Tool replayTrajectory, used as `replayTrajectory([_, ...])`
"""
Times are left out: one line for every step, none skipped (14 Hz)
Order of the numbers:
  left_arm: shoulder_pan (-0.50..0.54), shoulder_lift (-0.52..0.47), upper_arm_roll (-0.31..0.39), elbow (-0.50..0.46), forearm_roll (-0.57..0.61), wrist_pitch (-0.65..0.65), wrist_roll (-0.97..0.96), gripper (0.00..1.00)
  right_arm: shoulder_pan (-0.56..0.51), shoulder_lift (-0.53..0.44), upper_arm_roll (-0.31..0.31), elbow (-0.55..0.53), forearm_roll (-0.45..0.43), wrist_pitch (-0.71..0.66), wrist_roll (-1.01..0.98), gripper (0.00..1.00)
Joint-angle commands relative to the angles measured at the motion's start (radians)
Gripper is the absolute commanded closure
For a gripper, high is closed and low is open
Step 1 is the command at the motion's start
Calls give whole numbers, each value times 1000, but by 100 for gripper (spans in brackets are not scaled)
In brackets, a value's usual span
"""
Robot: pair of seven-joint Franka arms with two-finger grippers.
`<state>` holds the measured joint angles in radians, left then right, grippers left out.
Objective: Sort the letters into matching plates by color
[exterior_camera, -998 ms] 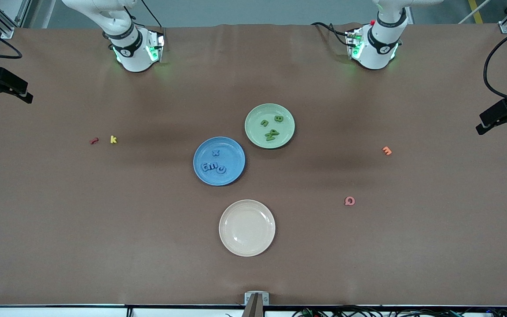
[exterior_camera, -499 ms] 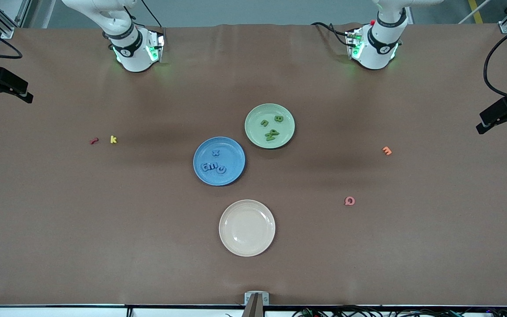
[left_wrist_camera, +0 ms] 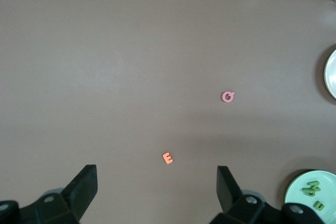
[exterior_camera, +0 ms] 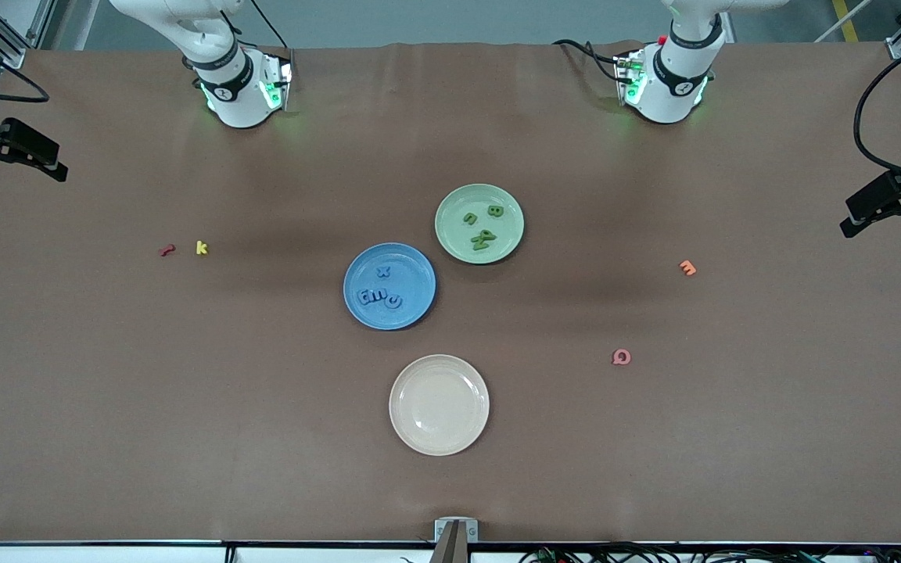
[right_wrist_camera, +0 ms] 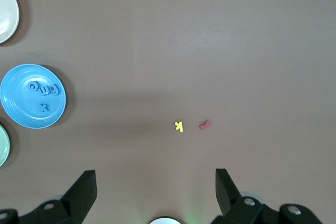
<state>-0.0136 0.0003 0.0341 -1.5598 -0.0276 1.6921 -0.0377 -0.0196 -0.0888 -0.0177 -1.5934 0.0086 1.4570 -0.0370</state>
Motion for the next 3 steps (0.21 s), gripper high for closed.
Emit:
replayTrajectory([-3, -16, 1, 6, -15, -15, 7, 0, 3, -17, 1, -14, 1, -4, 5, 0])
replayTrajectory([-3, -16, 1, 6, -15, -15, 2, 0, 3, -19, 1, -14, 1, -4, 6, 0])
replayTrajectory([-3, -16, 1, 6, -15, -15, -2, 0, 4, -17, 1, -14, 1, -4, 20, 0])
